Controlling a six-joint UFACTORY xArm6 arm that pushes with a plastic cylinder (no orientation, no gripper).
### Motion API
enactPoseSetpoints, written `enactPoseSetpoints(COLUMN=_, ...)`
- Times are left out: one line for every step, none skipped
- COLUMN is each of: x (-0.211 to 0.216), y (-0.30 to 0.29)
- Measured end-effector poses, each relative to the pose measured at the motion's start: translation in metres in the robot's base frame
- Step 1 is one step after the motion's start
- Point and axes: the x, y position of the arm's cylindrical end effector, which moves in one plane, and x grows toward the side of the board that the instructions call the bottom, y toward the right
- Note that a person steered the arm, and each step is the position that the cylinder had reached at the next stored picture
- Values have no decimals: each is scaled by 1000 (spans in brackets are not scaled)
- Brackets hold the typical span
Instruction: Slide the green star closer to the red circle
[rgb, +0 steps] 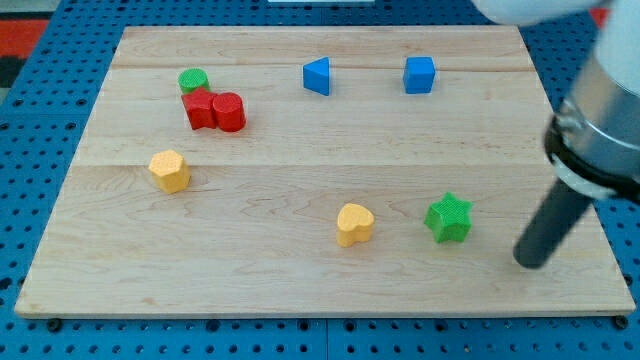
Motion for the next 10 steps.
enactPoseSetpoints(x=-18, y=-49)
enactPoseSetpoints(x=-50, y=-68)
enactPoseSetpoints(x=-83, y=-99)
enactPoseSetpoints(x=-111, y=-131)
enactPoseSetpoints(x=-116, y=-114)
enactPoseSetpoints(x=-138, y=-115)
enactPoseSetpoints(x=-162, y=-115)
enactPoseSetpoints(x=-181, y=-126)
enactPoseSetpoints(x=-220, y=-177)
enactPoseSetpoints(x=-251, y=-235)
